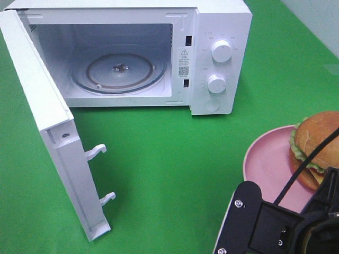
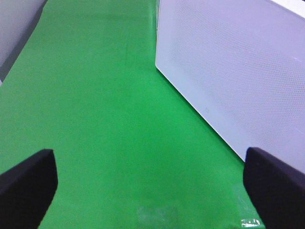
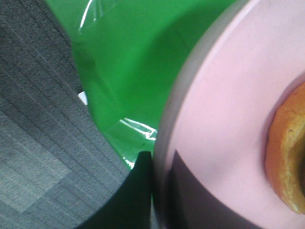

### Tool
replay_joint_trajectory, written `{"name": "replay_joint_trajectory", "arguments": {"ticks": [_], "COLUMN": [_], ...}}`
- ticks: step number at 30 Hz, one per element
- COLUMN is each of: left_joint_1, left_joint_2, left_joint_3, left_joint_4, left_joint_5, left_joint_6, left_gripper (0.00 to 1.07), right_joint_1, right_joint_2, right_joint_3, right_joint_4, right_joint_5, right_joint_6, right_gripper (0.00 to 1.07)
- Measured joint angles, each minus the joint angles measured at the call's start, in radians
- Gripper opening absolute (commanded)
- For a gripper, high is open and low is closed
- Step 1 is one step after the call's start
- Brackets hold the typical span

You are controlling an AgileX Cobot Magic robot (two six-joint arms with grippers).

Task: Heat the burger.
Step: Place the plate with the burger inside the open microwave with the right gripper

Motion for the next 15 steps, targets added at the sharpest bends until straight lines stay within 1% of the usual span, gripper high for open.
{"name": "replay_joint_trajectory", "arguments": {"ticks": [8,15], "left_joint_1": [0.0,0.0], "left_joint_2": [0.0,0.0], "left_joint_3": [0.0,0.0], "left_joint_4": [0.0,0.0], "left_joint_5": [0.0,0.0], "left_joint_6": [0.0,0.0], "left_gripper": [0.98,0.98], "right_joint_1": [0.0,0.0], "right_joint_2": [0.0,0.0], "right_joint_3": [0.0,0.0], "right_joint_4": [-0.065,-0.118], "right_joint_5": [0.0,-0.026], "right_joint_6": [-0.007,-0.073], "right_gripper": [0.0,0.0]}}
